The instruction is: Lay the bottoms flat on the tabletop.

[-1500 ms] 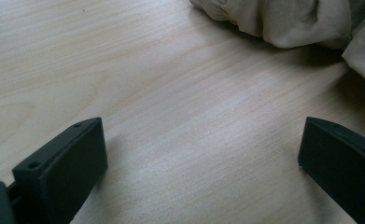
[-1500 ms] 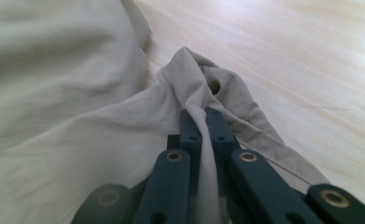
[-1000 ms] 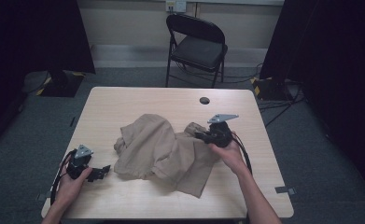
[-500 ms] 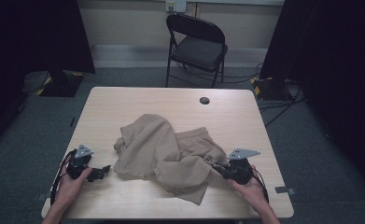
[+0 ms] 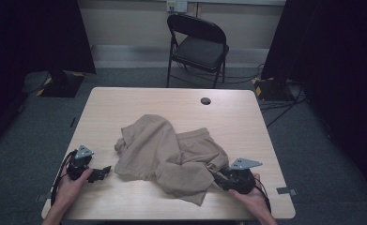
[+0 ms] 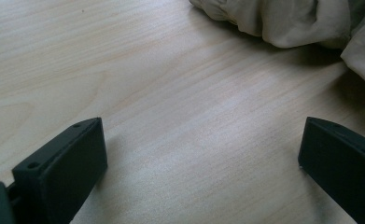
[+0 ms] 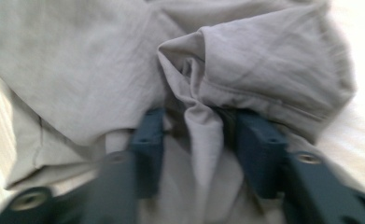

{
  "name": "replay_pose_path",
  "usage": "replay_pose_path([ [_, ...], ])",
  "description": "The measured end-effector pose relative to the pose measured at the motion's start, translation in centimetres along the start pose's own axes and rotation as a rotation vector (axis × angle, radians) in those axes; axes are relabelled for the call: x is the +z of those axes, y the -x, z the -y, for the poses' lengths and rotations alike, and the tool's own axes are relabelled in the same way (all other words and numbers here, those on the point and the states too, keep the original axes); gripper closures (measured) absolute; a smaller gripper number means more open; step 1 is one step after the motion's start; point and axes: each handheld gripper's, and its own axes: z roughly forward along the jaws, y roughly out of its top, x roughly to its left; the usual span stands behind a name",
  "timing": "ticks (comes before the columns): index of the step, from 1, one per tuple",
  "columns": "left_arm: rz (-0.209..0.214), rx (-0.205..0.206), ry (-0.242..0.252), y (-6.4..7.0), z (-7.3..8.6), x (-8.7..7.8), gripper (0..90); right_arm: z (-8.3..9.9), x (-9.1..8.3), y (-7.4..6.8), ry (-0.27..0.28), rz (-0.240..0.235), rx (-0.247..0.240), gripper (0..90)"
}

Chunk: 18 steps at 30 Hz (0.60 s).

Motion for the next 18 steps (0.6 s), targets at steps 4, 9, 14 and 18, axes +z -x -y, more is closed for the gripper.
replay_pose_path([
  [4, 0.0, -0.001, 0.0, 0.0, 0.0, 0.0, 0.5, -0.9, -2.1, 0.9, 0.062, 0.019, 0.035, 33.6],
  [9, 0.002, -0.005, 0.001, 0.0, 0.0, 0.0, 0.5, -1.7, -3.8, 2.3, 0.129, 0.071, 0.067, 31.8],
  [14, 0.0, -0.003, -0.001, 0.0, -0.1, 0.2, 0.0, -1.8, -2.1, 5.3, 0.068, 0.173, 0.113, 29.1],
  [18, -0.005, -0.006, -0.003, 0.0, -0.3, 0.3, 0.0, -1.6, -0.1, 7.0, 0.01, 0.234, 0.122, 25.3],
])
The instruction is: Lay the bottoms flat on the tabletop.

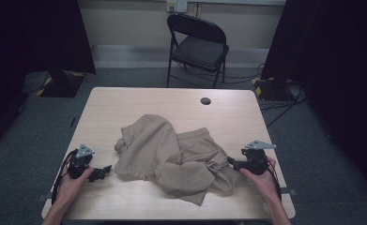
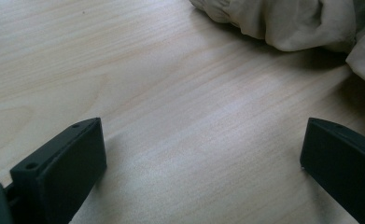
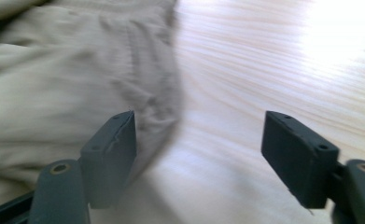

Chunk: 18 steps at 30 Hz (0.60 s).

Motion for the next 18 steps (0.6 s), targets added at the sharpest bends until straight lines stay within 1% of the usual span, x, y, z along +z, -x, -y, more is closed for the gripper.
replay_pose_path([
  [2, -0.009, -0.004, -0.008, 0.0, -0.2, 0.0, 0.4, 0.1, 0.6, 0.3, -0.008, 0.015, 0.01, 22.6],
  [3, -0.011, -0.011, -0.012, 0.0, -0.3, 0.0, 4.1, 0.3, 1.2, 0.5, -0.025, 0.035, 0.01, 20.5],
  [4, -0.018, -0.001, -0.023, -0.1, -0.5, -0.1, 4.1, 0.3, 1.2, 0.5, -0.025, 0.035, 0.01, 20.5],
  [5, -0.023, -0.018, -0.013, -0.1, -0.8, -0.2, 11.8, 0.5, 1.5, 0.5, -0.039, 0.041, 0.011, 19.9],
  [6, -0.023, -0.043, -0.011, -0.2, -1.5, -0.2, 24.9, 0.8, 2.0, 0.6, -0.068, 0.06, 0.0, 18.8],
  [7, -0.023, -0.043, -0.011, -0.2, -1.5, -0.2, 18.8, 0.8, 2.0, 0.6, -0.068, 0.06, 0.0, 18.8],
  [8, 0.002, -0.042, 0.001, -0.3, -1.9, -0.2, 18.8, 0.9, 2.1, 0.6, -0.076, 0.063, 0.0, 19.0],
  [9, 0.027, -0.038, 0.011, -0.3, -2.2, -0.3, 15.3, 0.9, 2.2, 0.5, -0.076, 0.071, -0.007, 18.4],
  [11, 0.045, -0.019, 0.039, -0.2, -3.2, -0.4, 17.1, 0.9, 2.3, 0.4, -0.071, 0.076, -0.012, 17.0],
  [13, 0.058, -0.018, 0.067, -0.1, -4.3, -0.4, 16.7, 1.0, 2.3, 0.4, -0.065, 0.072, 0.001, 16.3],
  [14, 0.06, -0.022, 0.084, 0.0, -5.2, -0.3, 16.8, 1.1, 2.4, 0.4, -0.063, 0.071, 0.0, 15.9],
  [15, 0.064, -0.019, 0.095, 0.0, -5.7, -0.3, 17.1, 1.3, 2.4, 0.5, -0.043, 0.067, -0.004, 15.3],
  [16, 0.075, -0.026, 0.113, 0.3, -7.4, -0.2, 17.1, 1.4, 2.4, 0.5, -0.037, 0.065, -0.006, 15.3],
  [17, 0.075, -0.026, 0.113, 0.3, -7.4, -0.2, 17.3, 1.4, 2.4, 0.5, -0.037, 0.065, -0.006, 15.3],
  [18, 0.096, -0.025, 0.122, 0.5, -8.6, -0.1, 17.3, 1.4, 2.3, 0.5, -0.038, 0.066, -0.008, 15.3],
])
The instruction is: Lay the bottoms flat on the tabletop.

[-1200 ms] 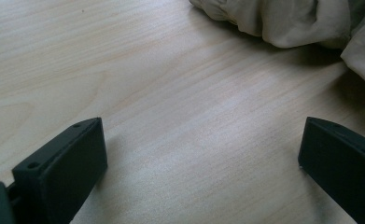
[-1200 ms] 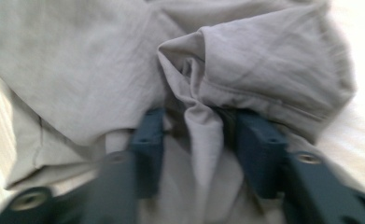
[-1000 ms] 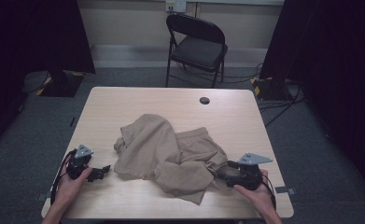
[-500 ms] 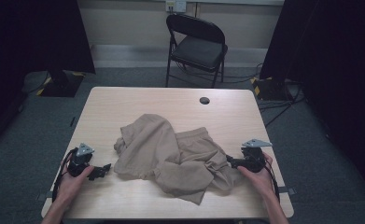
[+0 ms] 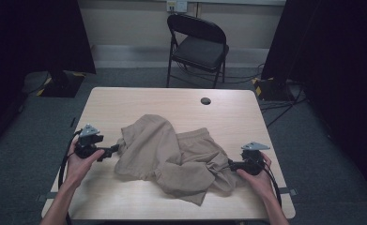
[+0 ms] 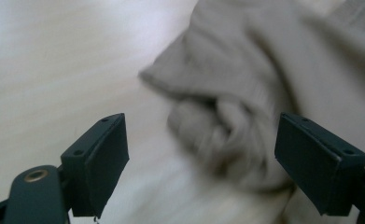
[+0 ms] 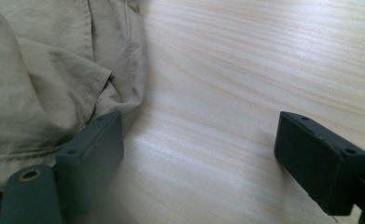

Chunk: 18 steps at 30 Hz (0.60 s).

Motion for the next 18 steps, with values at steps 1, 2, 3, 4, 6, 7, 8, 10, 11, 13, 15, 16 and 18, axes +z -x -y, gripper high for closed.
replay_pose_path([
  [1, 0.008, 0.005, 0.006, 0.2, -0.7, 0.2, 18.0, 0.0, 0.0, 0.0, -0.001, 0.0, 0.001, 15.2],
  [2, 0.003, 0.017, 0.012, 0.6, -1.5, 0.5, 18.1, 0.0, 0.0, 0.0, -0.001, -0.002, 0.001, 15.3],
  [3, 0.007, 0.032, 0.011, 0.9, -2.3, 0.8, 18.1, 0.0, 0.0, 0.0, 0.0, -0.002, 0.001, 15.2],
  [4, 0.016, 0.043, 0.017, 1.2, -3.1, 1.3, 18.6, 0.0, 0.0, 0.0, 0.0, -0.002, 0.001, 15.2],
  [6, 0.053, 0.034, 0.025, 1.8, -4.3, 2.3, 19.9, 0.0, 0.0, 0.0, 0.0, -0.002, 0.001, 15.2],
  [7, 0.07, 0.033, 0.023, 2.0, -4.8, 3.0, 20.6, 0.0, 0.0, 0.0, 0.0, -0.002, 0.001, 15.2],
  [8, 0.08, 0.039, 0.02, 2.3, -5.2, 3.7, 21.4, 0.0, 0.0, 0.0, 0.0, -0.002, 0.001, 15.2],
  [10, 0.104, 0.061, 0.003, 3.1, -6.2, 5.8, 22.3, 0.0, 0.0, 0.0, 0.0, -0.003, 0.001, 15.2],
  [11, 0.104, 0.061, 0.003, 3.1, -6.2, 5.8, 22.3, 0.0, 0.0, 0.0, 0.0, -0.003, 0.001, 15.2],
  [13, 0.122, 0.06, -0.004, 3.4, -6.6, 7.0, 22.4, 0.0, 0.0, 0.0, 0.0, -0.003, 0.001, 15.2],
  [15, 0.144, 0.03, -0.003, 3.7, -6.8, 8.3, 22.2, 0.0, 0.0, 0.0, 0.0, -0.001, 0.001, 15.2],
  [16, 0.14, 0.028, -0.013, 3.9, -6.8, 9.0, 21.8, 0.0, 0.0, 0.0, 0.0, -0.002, 0.001, 15.2],
  [18, 0.13, 0.037, -0.045, 4.3, -6.5, 10.5, 20.1, 0.0, 0.0, 0.0, 0.0, -0.003, 0.001, 15.2],
])
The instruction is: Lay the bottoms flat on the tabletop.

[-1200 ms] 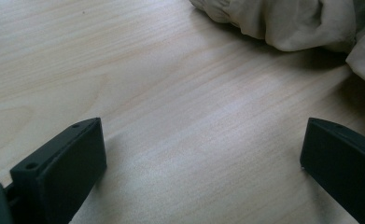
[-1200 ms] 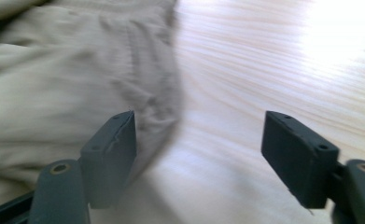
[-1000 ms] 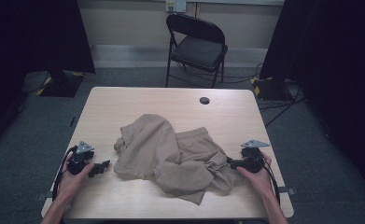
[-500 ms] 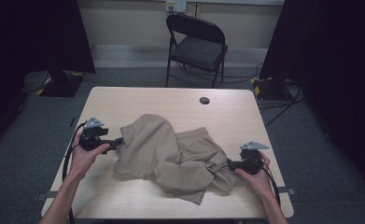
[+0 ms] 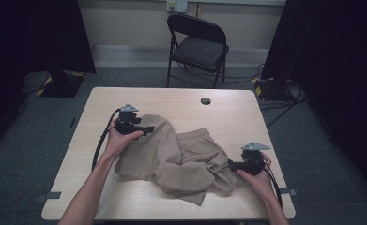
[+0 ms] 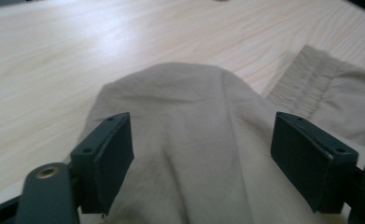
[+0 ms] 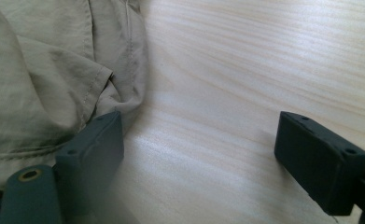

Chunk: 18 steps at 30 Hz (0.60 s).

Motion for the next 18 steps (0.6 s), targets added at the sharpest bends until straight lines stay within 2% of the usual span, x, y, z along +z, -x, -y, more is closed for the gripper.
replay_pose_path([
  [2, 0.0, -0.006, -0.035, 0.0, 0.3, 1.1, 18.4, 0.0, 0.0, 0.0, 0.0, 0.0, 0.0, 15.2],
  [3, 0.014, -0.011, -0.058, 0.0, 0.6, 1.8, 18.7, 0.0, 0.0, 0.0, 0.0, 0.0, 0.0, 15.3],
  [5, 0.003, -0.003, -0.093, 0.1, 1.0, 2.6, 18.9, 0.0, 0.0, 0.0, 0.0, 0.0, 0.0, 15.3],
  [7, 0.016, -0.014, -0.101, 0.2, 1.3, 3.3, 17.4, 0.0, 0.0, 0.0, 0.0, 0.001, 0.0, 15.2],
  [9, 0.008, -0.005, -0.109, 0.3, 1.5, 3.6, 15.6, 0.0, 0.0, 0.0, 0.0, 0.0, 0.0, 15.3],
  [10, 0.031, -0.008, -0.119, 0.3, 1.7, 4.0, 14.3, 0.0, 0.0, 0.0, 0.0, 0.0, 0.0, 15.3],
  [12, 0.036, -0.01, -0.13, 0.4, 1.9, 4.2, 13.3, 0.0, 0.0, 0.0, 0.0, 0.001, 0.0, 15.3],
  [15, 0.004, 0.022, -0.129, 1.0, 1.9, 4.5, 11.9, 0.0, 0.0, 0.0, 0.0, 0.0, 0.0, 15.3],
  [16, 0.032, 0.045, -0.141, 1.0, 1.8, 4.3, 24.6, 0.0, 0.0, 0.0, 0.0, 0.001, -0.001, 15.3],
  [17, 0.044, 0.042, -0.135, 1.0, 1.7, 4.2, 24.6, 0.0, 0.0, 0.0, 0.0, 0.001, -0.001, 15.3],
  [18, 0.065, 0.042, -0.129, 1.1, 1.7, 4.1, 32.3, 0.0, 0.0, 0.0, 0.0, 0.0, 0.0, 15.3],
])
